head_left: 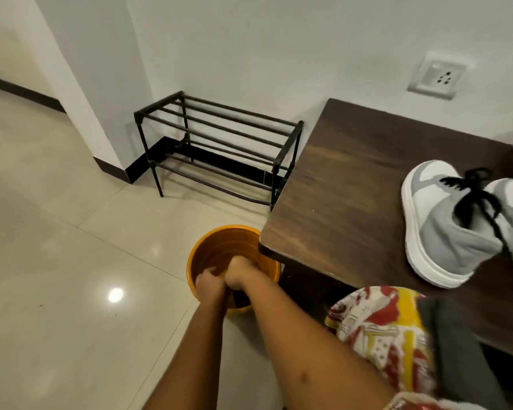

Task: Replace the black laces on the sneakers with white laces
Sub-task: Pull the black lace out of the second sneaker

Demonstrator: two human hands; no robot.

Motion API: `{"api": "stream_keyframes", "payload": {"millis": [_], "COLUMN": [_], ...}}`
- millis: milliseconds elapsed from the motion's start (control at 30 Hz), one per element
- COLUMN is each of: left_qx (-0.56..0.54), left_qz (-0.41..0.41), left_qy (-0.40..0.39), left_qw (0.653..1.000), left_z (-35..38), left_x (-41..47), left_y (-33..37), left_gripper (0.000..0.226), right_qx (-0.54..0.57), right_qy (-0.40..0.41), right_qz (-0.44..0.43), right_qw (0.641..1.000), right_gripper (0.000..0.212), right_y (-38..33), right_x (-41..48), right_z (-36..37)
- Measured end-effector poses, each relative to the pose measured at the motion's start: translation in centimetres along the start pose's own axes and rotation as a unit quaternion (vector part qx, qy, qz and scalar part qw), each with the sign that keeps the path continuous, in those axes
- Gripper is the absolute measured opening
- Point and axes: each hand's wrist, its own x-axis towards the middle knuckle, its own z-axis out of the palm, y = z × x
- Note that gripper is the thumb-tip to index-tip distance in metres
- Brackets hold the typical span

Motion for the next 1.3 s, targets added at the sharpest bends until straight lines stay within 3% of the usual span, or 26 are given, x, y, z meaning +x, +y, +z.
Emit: {"api": "stream_keyframes", "payload": {"millis": [33,133,233,367,533,667,867,1033,1300], "left_qx": [-0.012,-0.062,-0.144,-0.187,-0.154,-0.102,0.058,0.174,0.153], "left_qz": [0.022,0.099,0.168,0.232,0.302,0.312,0.365,0.41,0.432], "left_qy": [0.007,0.001,0.013,-0.004,-0.099,-0.177,-0.111,-0.097,-0.086], "left_qw": [1.0,0.993,0.975,0.954,0.935,0.928,0.923,0.89,0.884], "left_z": [-0.5,-1.5,-1.0,1.7,8.4,14.8,19.7,21.5,22.3], "left_x": [-0.6,-3.8,-9.0,-14.5,-22.2,-25.3,-24.7,-22.4,-21.2], "left_y": [1.7,7.9,13.7,19.4,23.4,24.2,24.7,26.3,26.4], "left_gripper": [0.034,0.027,0.027,0.025,0.028,0.034,0.03,0.035,0.029], "right_qx": [-0.052,-0.043,0.002,-0.028,-0.071,-0.003,0.092,0.066,0.094], "right_qy": [0.028,0.055,0.08,0.142,0.219,0.254,0.347,0.365,0.361], "right_qz": [-0.052,-0.146,-0.176,-0.254,-0.225,-0.2,-0.153,-0.147,-0.161], "right_qw": [0.997,0.987,0.981,0.956,0.947,0.946,0.921,0.917,0.914], "right_gripper": [0.017,0.026,0.033,0.036,0.043,0.038,0.038,0.038,0.042], "right_y": [-1.0,-2.5,-2.6,0.2,7.9,15.8,23.5,23.9,22.9], "right_x": [-1.6,-4.4,-9.1,-15.7,-20.3,-20.7,-17.3,-13.7,-11.3], "right_z": [-1.2,-5.0,-10.1,-17.0,-24.7,-29.0,-31.4,-33.2,-32.7]}}
